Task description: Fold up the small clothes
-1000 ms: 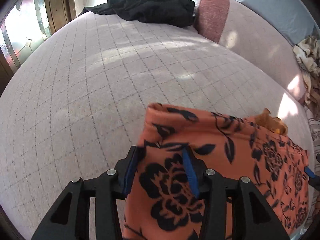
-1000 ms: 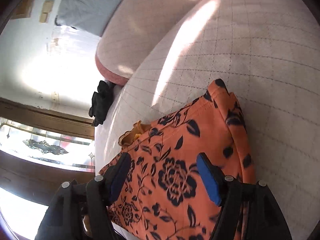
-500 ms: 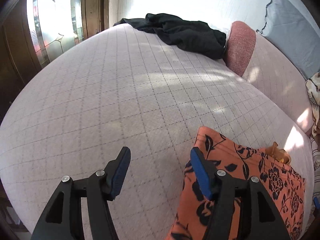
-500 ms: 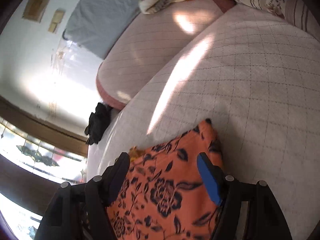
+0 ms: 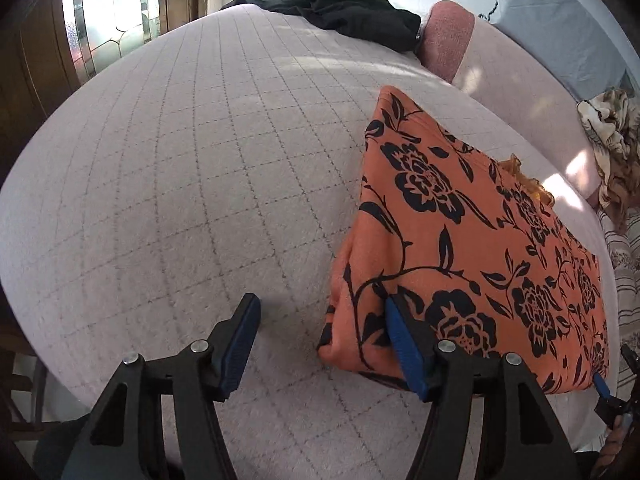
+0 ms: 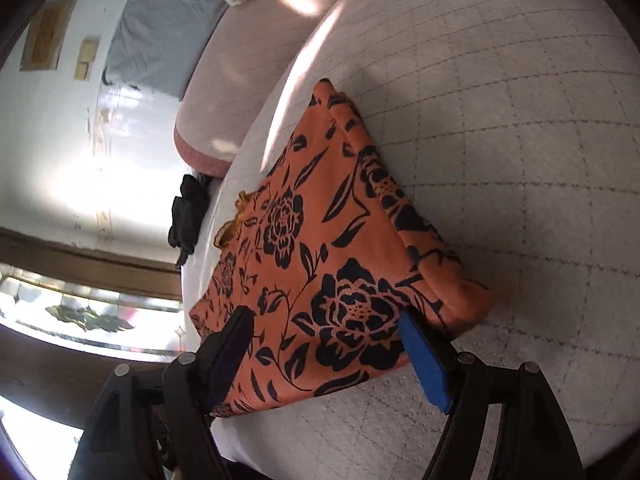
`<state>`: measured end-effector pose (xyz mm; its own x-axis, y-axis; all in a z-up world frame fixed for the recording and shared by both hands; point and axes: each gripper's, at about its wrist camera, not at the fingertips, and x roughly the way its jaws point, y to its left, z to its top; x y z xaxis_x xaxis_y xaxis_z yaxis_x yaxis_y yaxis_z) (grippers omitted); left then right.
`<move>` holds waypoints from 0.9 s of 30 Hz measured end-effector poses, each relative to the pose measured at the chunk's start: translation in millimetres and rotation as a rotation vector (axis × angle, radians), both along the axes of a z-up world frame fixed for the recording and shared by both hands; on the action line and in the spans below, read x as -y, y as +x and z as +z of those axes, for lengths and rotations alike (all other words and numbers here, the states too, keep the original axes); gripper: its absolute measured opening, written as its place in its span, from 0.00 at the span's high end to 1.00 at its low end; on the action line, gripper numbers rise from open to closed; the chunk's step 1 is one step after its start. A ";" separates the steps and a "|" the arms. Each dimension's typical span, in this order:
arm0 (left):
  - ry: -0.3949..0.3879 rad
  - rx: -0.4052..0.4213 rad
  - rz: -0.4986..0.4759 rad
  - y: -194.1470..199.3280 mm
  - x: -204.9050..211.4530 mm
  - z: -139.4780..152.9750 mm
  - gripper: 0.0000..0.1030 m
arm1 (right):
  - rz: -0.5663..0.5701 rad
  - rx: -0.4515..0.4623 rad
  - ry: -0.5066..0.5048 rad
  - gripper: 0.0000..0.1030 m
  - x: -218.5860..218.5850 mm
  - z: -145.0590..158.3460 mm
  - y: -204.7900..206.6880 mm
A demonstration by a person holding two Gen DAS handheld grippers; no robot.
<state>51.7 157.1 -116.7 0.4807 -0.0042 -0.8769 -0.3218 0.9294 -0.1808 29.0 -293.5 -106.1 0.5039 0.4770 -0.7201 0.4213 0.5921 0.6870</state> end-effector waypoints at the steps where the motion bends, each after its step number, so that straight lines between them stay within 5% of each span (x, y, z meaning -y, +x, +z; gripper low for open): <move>1: 0.006 0.028 0.003 -3.2 -0.4 10.2 0.36 | -0.004 0.009 -0.037 0.24 -0.5 9.8 0.0; 4: 0.037 0.107 -0.018 -9.5 3.2 31.8 0.35 | 0.043 0.103 -0.048 0.22 -12.5 39.1 2.7; 6: 0.042 0.086 -0.046 -5.3 7.5 25.2 0.33 | 0.093 0.140 -0.031 0.20 -21.7 44.7 8.7; 9: 0.086 -0.061 -0.064 3.6 12.3 -8.4 0.33 | 0.100 0.059 -0.053 0.19 -17.1 13.1 12.7; 11: 0.063 -0.034 -0.043 -0.8 9.3 -6.0 0.33 | -0.001 -0.026 0.021 0.24 1.3 -11.6 6.2; 15: 0.128 0.049 -0.055 1.0 18.8 20.0 0.33 | 0.015 0.051 -0.005 0.22 1.9 24.6 18.3; 18: 0.113 0.110 -0.110 12.5 37.7 36.6 0.33 | 0.102 0.102 0.015 0.22 -5.6 40.1 52.3; 22: 0.073 0.102 -0.213 36.2 66.0 26.9 0.32 | 0.215 0.047 0.036 0.20 -10.9 15.7 117.7; 25: 0.132 -0.012 -0.233 42.6 76.6 -10.4 0.32 | 0.231 -0.007 -0.017 0.20 -0.8 -14.3 175.7; 27: 0.192 0.030 -0.260 37.6 86.1 -8.4 0.31 | 0.146 -0.046 -0.080 0.20 21.3 -30.8 200.4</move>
<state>89.3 71.0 -125.1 0.5104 0.0338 -0.8592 -0.0663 0.9978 -0.0001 229.4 -314.8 -136.9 0.3990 0.4830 -0.7794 0.3569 0.7012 0.6173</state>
